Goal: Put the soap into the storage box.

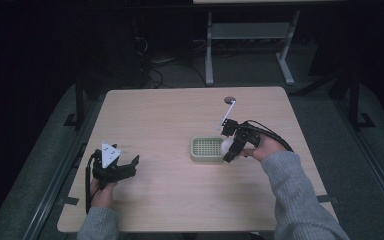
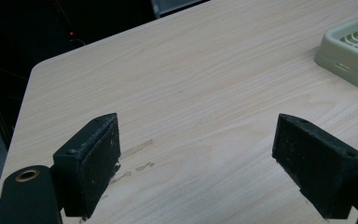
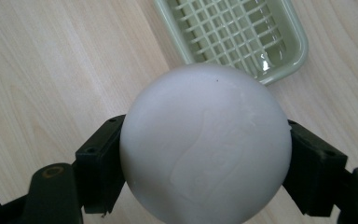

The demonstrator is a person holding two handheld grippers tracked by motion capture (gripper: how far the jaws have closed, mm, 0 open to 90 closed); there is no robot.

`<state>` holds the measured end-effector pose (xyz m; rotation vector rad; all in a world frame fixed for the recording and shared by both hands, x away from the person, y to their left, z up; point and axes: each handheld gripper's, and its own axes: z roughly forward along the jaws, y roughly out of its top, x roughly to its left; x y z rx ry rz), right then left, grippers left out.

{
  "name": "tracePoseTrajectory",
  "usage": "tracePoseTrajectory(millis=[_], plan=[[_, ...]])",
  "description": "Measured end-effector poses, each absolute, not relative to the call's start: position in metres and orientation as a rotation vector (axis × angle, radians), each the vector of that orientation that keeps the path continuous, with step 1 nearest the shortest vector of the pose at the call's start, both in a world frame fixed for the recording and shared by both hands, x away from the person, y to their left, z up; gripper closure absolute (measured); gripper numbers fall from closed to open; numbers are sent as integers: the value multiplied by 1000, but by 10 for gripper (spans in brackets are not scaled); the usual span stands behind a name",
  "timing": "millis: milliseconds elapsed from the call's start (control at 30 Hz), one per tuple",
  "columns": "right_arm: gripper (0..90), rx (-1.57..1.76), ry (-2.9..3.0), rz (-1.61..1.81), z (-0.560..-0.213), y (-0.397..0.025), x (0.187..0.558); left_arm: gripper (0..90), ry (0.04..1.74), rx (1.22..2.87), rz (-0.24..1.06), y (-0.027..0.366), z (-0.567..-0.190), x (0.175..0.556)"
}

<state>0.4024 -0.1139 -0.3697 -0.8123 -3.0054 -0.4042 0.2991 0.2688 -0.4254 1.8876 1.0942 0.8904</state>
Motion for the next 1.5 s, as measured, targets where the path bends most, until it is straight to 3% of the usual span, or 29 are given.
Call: tracePoseTrajectory(millis=[1500], plan=[[232, -768, -3001, -356, -376, -67, 442, 148, 1096, 1886, 896, 270, -424, 299]])
